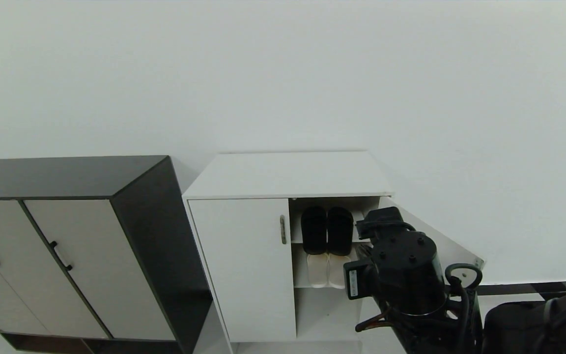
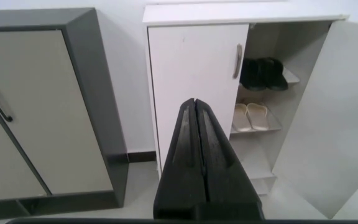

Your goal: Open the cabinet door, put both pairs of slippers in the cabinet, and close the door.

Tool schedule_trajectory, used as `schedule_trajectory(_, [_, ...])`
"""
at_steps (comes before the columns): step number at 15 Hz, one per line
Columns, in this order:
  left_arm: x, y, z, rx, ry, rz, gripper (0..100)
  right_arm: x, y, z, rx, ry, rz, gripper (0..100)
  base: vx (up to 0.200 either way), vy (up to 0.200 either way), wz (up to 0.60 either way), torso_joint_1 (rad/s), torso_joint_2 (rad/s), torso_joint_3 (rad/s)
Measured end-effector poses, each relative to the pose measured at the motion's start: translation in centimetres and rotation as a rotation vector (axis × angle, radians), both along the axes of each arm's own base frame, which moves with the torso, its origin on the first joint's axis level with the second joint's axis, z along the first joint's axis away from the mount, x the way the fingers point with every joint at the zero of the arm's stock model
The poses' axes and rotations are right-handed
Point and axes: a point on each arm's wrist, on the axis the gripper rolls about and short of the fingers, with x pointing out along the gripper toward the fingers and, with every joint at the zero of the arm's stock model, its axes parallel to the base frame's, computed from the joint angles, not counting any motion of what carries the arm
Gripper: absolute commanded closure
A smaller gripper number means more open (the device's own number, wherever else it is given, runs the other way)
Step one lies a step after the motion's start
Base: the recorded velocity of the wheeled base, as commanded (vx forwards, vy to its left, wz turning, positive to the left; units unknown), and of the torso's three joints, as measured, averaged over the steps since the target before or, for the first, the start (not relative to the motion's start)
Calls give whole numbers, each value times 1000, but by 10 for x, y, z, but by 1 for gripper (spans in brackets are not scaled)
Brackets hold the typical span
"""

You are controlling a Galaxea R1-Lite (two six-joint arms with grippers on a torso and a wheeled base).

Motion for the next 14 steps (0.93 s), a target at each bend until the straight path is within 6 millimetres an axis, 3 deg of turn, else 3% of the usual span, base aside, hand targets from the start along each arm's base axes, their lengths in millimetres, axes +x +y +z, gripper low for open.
schedule_trajectory(5, [0, 1, 0, -28, -1, 49, 100, -4, -6, 6, 21, -44, 27, 100, 0, 0, 0, 204, -477, -249])
schedule_trajectory(11, [0, 0, 0, 40, -2, 0, 100, -5, -7, 6, 16, -71, 87, 100, 0, 0, 0, 0, 0, 0])
schedule_trajectory(14, [0, 0, 0, 38, -3, -1, 100, -4, -6, 6, 11, -86, 97, 100, 0, 0, -600, -79, 165, 97])
